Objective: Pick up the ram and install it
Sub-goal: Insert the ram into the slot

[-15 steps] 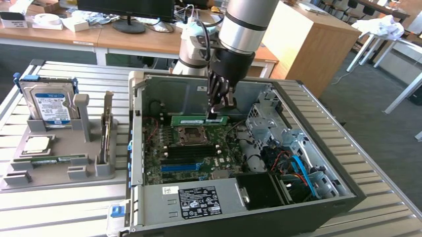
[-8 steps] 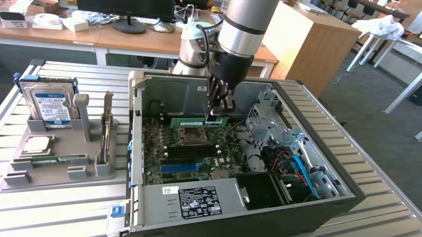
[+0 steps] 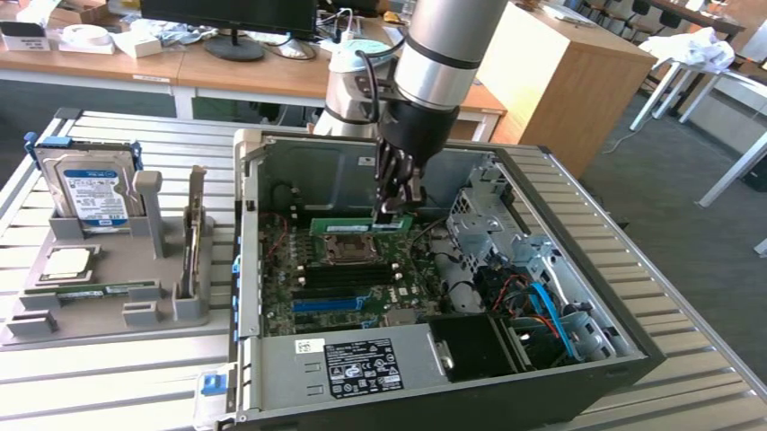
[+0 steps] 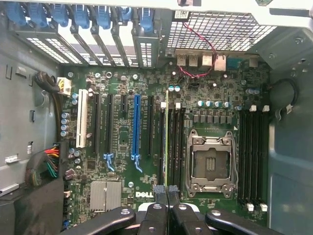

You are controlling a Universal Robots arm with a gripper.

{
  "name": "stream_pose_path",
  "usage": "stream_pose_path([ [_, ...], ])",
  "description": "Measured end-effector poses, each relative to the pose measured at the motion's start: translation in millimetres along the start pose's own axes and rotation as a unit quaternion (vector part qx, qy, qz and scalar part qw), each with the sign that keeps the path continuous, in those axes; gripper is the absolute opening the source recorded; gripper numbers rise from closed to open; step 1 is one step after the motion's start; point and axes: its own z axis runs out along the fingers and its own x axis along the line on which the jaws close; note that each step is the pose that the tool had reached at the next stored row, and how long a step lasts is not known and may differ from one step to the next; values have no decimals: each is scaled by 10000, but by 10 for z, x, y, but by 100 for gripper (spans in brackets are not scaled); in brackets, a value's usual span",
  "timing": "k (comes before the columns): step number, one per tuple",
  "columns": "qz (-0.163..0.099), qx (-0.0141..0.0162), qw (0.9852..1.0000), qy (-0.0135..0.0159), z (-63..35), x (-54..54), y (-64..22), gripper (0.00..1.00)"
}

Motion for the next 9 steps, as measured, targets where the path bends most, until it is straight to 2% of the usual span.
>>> stream_pose_path([
  [9,0,0,10000,-1,46,1,-2,11],
])
